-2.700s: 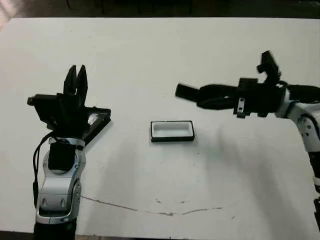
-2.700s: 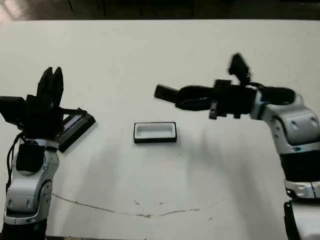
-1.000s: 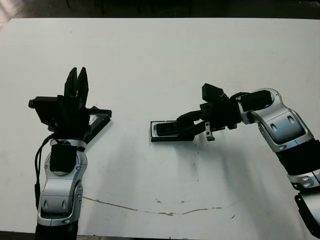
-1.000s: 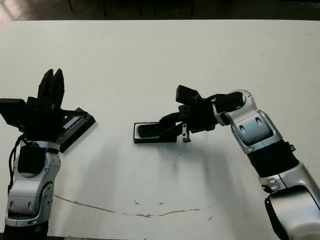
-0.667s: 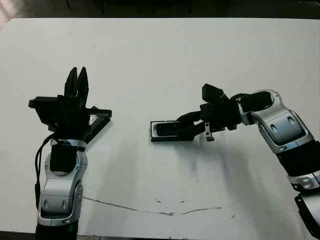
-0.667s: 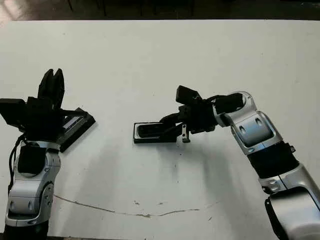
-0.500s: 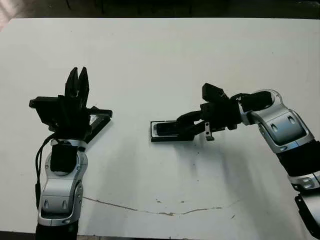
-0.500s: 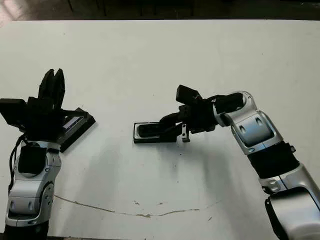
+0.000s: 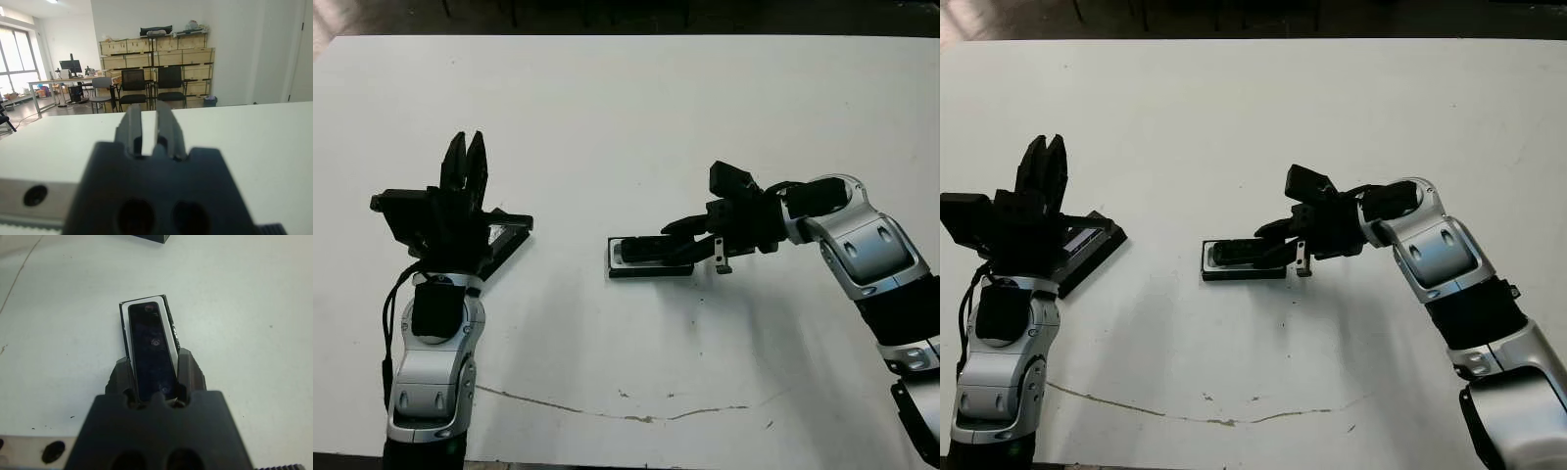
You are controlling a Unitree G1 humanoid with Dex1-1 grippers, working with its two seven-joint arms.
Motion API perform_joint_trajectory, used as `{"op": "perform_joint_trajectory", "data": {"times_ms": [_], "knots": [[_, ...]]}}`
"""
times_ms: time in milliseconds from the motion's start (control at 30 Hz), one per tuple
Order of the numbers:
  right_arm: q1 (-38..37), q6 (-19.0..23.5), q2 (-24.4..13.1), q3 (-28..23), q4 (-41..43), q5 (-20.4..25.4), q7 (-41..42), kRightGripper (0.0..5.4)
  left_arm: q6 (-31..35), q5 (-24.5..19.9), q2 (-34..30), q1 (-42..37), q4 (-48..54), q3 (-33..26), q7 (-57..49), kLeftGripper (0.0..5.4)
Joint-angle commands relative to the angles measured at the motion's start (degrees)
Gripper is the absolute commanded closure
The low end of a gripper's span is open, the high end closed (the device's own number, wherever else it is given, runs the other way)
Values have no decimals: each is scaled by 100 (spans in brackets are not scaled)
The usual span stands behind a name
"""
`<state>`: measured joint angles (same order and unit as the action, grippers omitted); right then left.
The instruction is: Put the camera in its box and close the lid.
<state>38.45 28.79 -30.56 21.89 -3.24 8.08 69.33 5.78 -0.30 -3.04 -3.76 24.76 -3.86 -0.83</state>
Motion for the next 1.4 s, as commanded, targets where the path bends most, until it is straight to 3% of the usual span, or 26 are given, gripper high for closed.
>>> {"op": "perform_joint_trajectory", "data": {"times_ms": [33, 633, 1400], "knots": [[0, 41, -81, 5, -50, -64, -31, 521, 58, 42, -21, 133, -67, -5, -6, 540], [137, 202, -141, 223, 20, -196, 125, 522, 12, 73, 52, 170, -74, 40, -35, 540], [219, -76, 129, 542, 21, -420, 65, 522, -154, 8, 216, 326, -100, 61, -70, 540]]}}
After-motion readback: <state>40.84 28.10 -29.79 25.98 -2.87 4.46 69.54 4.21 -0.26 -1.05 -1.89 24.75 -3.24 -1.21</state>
